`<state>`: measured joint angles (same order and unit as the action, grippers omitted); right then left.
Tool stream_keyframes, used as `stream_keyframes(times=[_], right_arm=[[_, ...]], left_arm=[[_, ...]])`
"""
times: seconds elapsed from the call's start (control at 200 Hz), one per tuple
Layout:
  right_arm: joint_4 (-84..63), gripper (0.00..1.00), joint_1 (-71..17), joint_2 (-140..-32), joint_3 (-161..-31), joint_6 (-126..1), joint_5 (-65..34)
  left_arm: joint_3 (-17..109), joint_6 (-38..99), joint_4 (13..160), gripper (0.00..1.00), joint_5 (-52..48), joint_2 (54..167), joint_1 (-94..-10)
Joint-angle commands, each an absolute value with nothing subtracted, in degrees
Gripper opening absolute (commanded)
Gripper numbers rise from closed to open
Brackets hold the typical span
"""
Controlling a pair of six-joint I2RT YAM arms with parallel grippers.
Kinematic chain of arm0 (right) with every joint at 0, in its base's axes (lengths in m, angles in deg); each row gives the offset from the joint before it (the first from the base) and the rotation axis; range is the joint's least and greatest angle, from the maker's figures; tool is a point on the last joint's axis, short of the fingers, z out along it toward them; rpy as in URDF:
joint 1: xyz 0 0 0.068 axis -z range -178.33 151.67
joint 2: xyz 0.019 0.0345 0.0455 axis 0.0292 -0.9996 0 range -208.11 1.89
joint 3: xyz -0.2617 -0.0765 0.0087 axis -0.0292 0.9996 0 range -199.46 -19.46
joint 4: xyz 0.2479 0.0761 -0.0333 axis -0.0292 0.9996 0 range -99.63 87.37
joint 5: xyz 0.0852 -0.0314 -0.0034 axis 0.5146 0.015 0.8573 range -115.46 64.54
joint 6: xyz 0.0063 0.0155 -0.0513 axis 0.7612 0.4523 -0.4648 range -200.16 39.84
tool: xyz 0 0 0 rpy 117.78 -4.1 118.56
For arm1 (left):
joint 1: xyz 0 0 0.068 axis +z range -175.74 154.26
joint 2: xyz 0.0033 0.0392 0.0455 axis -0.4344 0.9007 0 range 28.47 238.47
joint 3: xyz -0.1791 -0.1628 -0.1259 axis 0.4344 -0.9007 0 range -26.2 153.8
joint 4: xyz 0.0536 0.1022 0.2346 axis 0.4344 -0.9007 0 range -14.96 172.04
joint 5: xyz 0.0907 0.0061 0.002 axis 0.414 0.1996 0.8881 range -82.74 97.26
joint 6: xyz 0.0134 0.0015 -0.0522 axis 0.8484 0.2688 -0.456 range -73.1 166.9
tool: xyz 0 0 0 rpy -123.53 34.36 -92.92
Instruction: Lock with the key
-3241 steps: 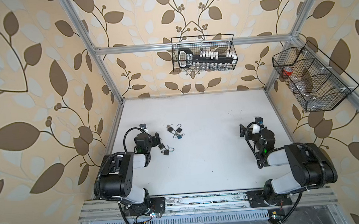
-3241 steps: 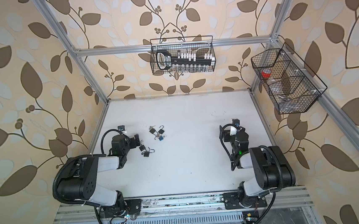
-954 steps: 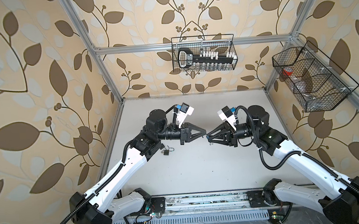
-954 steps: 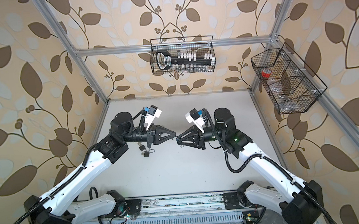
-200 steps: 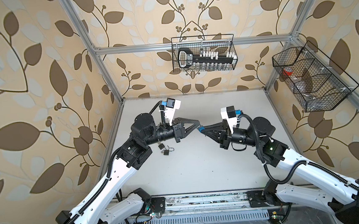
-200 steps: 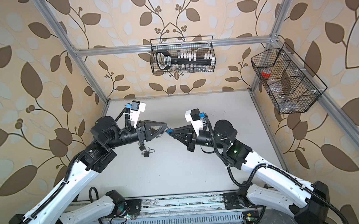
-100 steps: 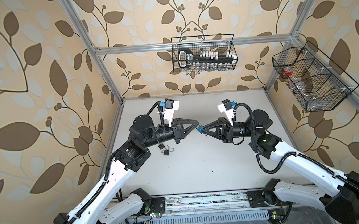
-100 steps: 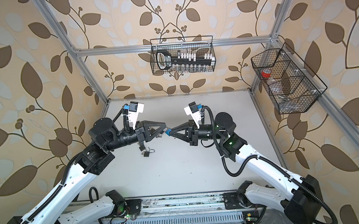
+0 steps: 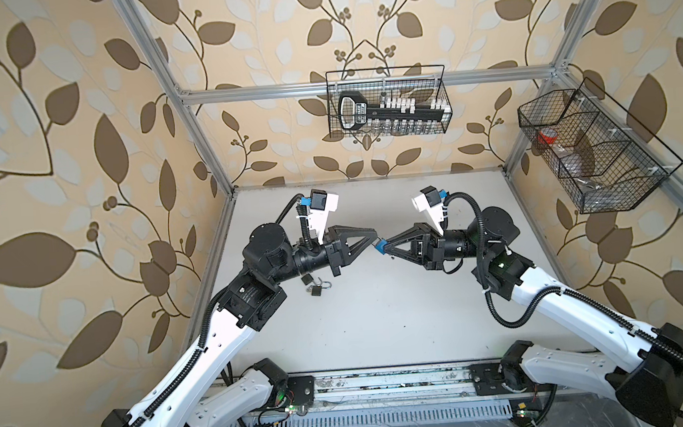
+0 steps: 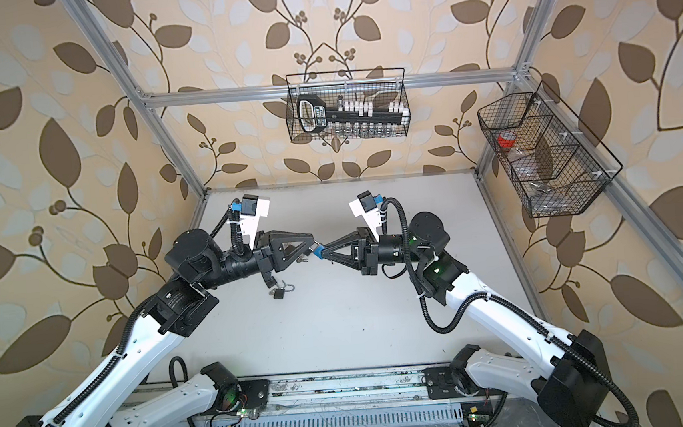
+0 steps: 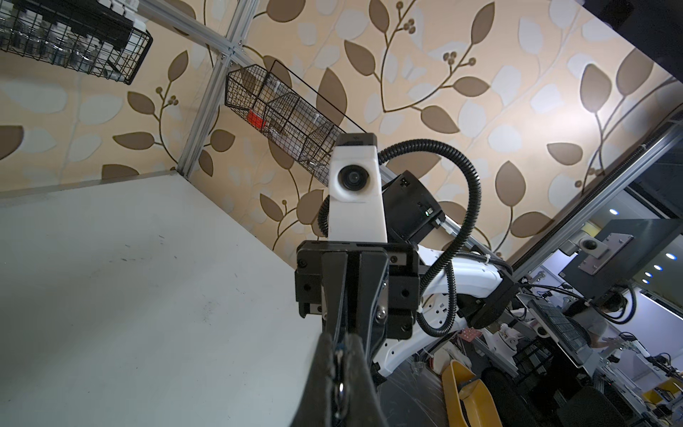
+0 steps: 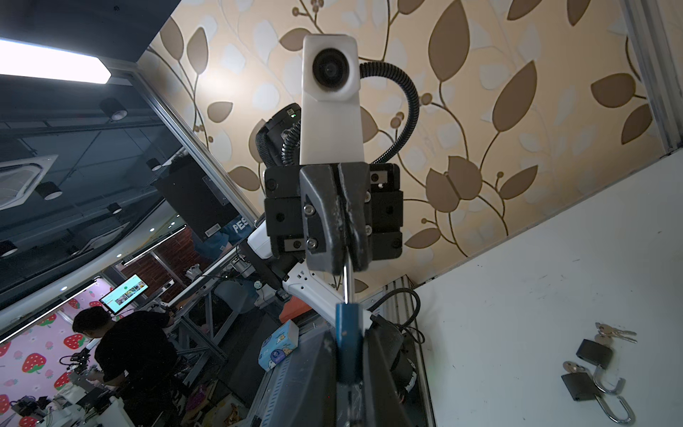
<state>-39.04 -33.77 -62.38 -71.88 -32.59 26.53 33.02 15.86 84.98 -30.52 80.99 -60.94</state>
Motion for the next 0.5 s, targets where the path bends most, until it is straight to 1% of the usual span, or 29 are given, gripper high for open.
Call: stream_keyframes(times=[0.0,0.245,0.495], right_arm=[[-45.3,0.00,-33.7,-62.4,-76.1,-31.5,26.8],[-44.4,0.00,-33.7,-63.0,-76.5,-31.7,24.8],[-42.5,0.00,-33.7,-62.0,-76.1,-33.6,22.3]], left_arm=[[30.2,16.9,84.0,0.00,-32.9,80.8,-60.9],[27.9,14.7,87.5,0.00,-35.9,81.6,-61.2],[26.7,14.4,88.5,0.00,-36.2,81.4,-61.9]])
